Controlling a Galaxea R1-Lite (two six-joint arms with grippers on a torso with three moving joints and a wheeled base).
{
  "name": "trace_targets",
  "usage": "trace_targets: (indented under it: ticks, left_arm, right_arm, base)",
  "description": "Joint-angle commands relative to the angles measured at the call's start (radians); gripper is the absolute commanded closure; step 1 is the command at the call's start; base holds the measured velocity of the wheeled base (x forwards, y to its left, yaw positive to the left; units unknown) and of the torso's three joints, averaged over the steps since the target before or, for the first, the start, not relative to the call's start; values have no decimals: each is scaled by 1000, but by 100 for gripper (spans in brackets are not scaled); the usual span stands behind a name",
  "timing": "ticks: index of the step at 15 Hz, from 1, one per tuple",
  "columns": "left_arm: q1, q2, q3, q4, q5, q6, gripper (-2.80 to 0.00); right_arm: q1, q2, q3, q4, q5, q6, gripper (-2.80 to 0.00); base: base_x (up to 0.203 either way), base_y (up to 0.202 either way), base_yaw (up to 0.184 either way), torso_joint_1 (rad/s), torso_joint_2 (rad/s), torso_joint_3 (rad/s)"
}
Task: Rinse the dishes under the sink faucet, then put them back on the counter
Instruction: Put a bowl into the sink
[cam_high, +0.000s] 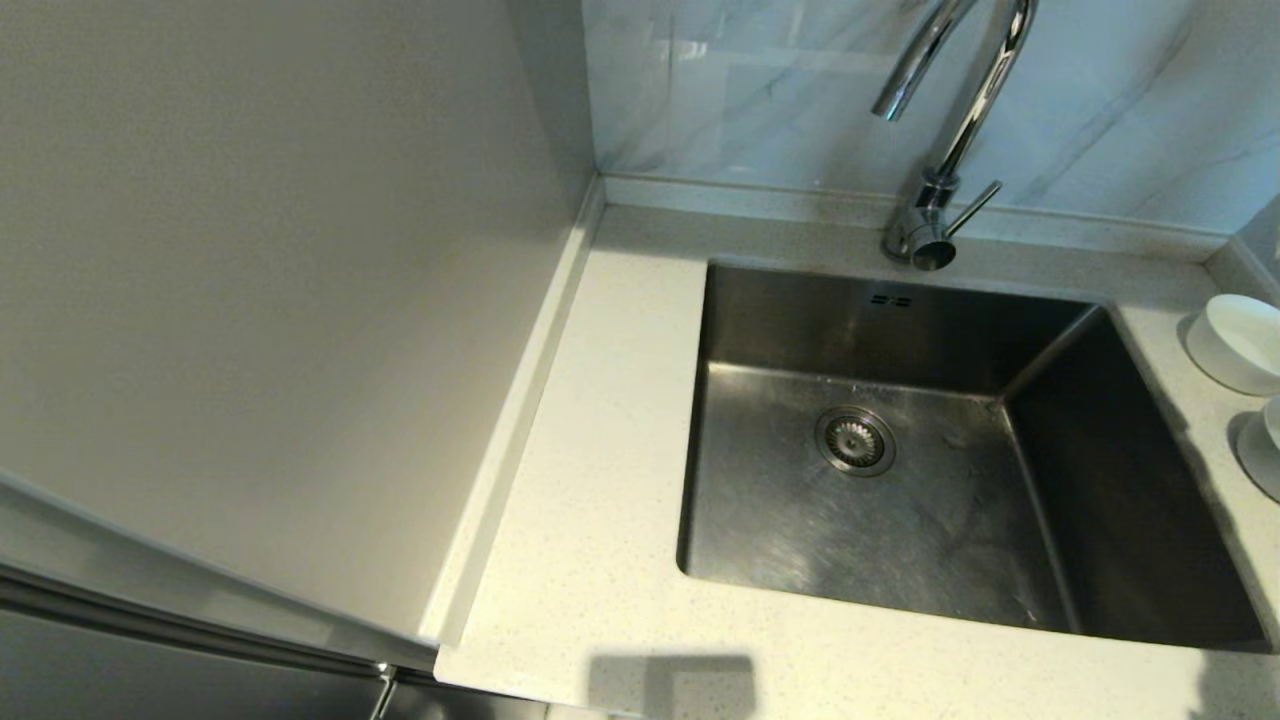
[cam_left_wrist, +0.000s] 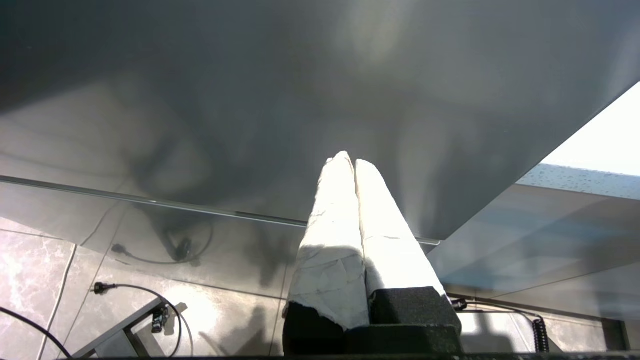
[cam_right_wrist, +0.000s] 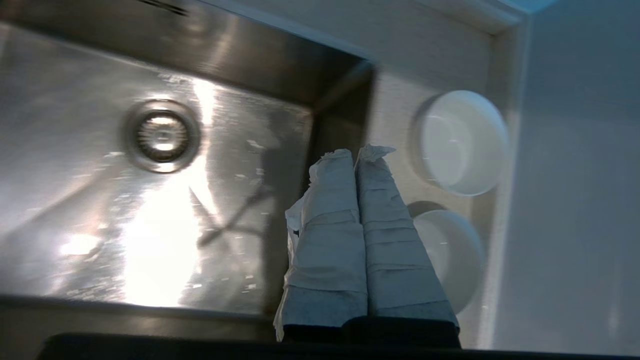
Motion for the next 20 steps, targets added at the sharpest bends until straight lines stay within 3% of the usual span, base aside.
trace_targets:
  ticks: [1,3,6,10,14,15,20]
  left_arm:
    - [0,-3,0,0,1,-1,0]
    - [0,-3,0,0,1,-1,0]
    - [0,-3,0,0,1,-1,0]
    - [0,-3,0,0,1,-1,0]
    - [0,-3,0,0,1,-1,0]
    - [0,-3,0,0,1,-1,0]
    - [0,-3,0,0,1,0,0]
  right_arm:
    - [-69,149,-98,18,0,-23,0]
    - [-133,236,-235,123,11,-33,0]
    - [-246,355,-381,302,94,-38,0]
    - [-297,401,-388,357,150,-42,0]
    - [-299,451,-389,273,155,-73,0]
    - [-300,462,-389,254,157,-84,-280]
    - [-298,504,-389,160,156,-89,-280]
  base:
    - [0,0,0,0,0,0]
    - [0,0,0,0,0,0]
    - [0,0,0,0,0,0]
    - [0,0,0,0,0,0]
    - [0,0,0,0,0,0]
    - [0,0,0,0,0,0]
    - [0,0,0,0,0,0]
